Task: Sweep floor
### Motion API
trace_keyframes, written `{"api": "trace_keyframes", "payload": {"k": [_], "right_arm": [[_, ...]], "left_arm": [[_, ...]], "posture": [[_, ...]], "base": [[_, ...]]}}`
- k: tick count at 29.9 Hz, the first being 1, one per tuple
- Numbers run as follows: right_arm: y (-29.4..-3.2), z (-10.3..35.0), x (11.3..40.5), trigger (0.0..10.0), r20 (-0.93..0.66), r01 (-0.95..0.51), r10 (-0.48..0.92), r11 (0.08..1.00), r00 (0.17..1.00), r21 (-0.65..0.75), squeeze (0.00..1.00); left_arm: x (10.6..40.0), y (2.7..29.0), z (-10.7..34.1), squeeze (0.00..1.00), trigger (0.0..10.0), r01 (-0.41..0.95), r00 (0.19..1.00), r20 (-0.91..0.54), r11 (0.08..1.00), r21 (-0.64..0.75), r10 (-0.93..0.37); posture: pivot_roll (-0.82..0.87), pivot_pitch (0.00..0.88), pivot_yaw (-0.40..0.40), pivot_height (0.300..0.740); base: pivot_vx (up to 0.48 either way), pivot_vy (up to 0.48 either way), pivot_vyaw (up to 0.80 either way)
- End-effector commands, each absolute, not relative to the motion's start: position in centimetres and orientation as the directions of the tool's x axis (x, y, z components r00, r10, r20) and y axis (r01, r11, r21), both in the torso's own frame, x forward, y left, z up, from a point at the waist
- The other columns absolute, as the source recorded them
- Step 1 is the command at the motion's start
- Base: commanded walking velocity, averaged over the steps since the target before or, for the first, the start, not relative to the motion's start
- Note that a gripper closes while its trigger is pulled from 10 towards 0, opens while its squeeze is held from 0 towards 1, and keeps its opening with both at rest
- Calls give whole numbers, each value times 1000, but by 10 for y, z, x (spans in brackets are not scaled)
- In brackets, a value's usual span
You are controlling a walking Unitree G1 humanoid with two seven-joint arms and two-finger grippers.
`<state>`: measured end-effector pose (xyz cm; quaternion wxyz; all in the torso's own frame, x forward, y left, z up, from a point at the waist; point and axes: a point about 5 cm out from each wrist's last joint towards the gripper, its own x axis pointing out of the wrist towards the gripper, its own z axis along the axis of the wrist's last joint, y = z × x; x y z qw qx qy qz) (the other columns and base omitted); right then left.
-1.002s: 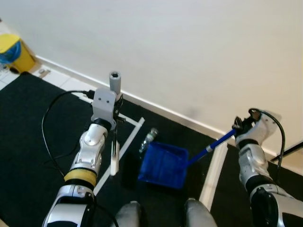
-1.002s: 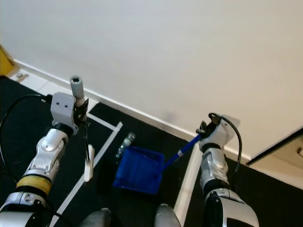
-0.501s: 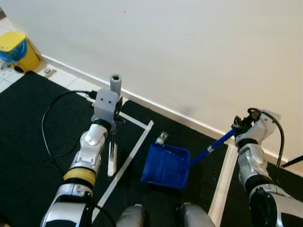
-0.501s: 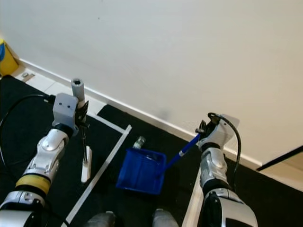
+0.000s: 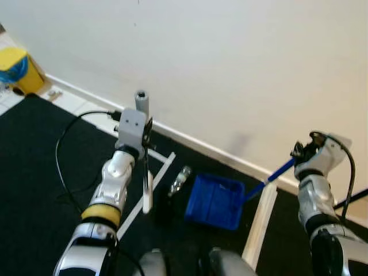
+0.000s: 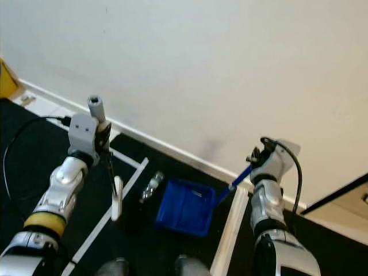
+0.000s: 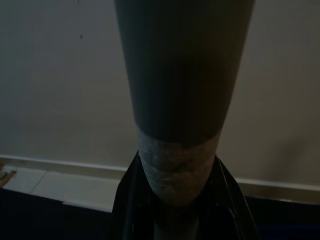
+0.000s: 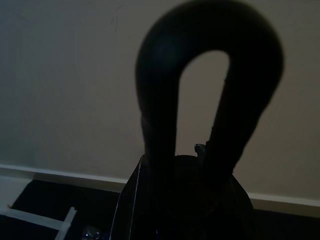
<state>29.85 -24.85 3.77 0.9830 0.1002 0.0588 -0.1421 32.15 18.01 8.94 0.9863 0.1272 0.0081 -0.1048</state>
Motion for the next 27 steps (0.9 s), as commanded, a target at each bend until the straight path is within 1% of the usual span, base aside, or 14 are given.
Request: {"api": "trace_keyframes", "payload": {"k": [1, 5, 9, 14, 24, 27], "right_arm": [[-249, 42, 301, 10000, -116, 292, -273, 936, 955, 199, 0], [-248, 42, 303, 10000, -138, 274, -252, 947, 958, 169, 0], [-248, 36, 299, 10000, -174, 279, -251, 948, 952, 154, 0], [-248, 34, 298, 10000, -183, 281, -253, 948, 950, 151, 0], [-245, 32, 297, 10000, -183, 275, -247, 949, 952, 153, 0], [-243, 32, 297, 10000, -181, 259, -231, 954, 956, 153, 0]], "left_arm": [[322, 183, 94, 0, 10000, 189, 981, -16, 944, 269, -192], [321, 188, 98, 0, 10000, 170, 984, 13, 949, 266, -180], [320, 191, 99, 0, 10000, 165, 984, 22, 950, 265, -177], [319, 192, 99, 0, 10000, 160, 985, 25, 952, 261, -172], [320, 193, 100, 0, 10000, 153, 985, 31, 953, 260, -167], [320, 194, 102, 0, 10000, 145, 986, 45, 954, 261, -162]], "posture": [[113, 0, -54, 740], [116, 0, -62, 740], [118, 0, -64, 740], [119, 0, -64, 740], [119, 0, -60, 740], [119, 0, -60, 740]], "base": [[0, 0, 0], [0, 0, 0], [409, 0, 0], [480, 0, 0], [480, 0, -748], [480, 0, -142]]}}
